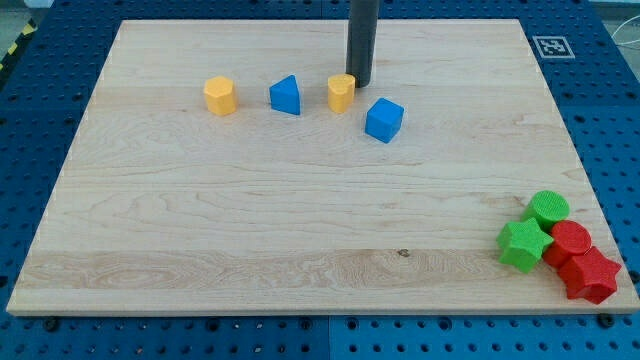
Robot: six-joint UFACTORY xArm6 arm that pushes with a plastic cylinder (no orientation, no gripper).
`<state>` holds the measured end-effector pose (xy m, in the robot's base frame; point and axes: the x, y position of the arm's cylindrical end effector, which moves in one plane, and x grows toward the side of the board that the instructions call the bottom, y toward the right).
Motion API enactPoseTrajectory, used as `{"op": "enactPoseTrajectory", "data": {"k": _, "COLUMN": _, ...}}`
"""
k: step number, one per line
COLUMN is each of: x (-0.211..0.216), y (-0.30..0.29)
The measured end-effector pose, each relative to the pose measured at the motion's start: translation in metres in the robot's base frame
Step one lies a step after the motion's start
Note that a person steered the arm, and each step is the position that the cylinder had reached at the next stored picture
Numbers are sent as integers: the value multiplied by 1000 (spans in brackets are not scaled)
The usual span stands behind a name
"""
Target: Slide the blue cube down a bit left
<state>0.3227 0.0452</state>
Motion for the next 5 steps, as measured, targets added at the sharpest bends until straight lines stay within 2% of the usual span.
{"op": "enactPoseTrajectory", "data": {"k": 2, "x": 2, "y": 0}}
{"op": "enactPoseTrajectory", "data": {"k": 3, "x": 2, "y": 19}}
{"op": "enactPoseTrajectory", "data": {"k": 5, "x": 39, "y": 41}}
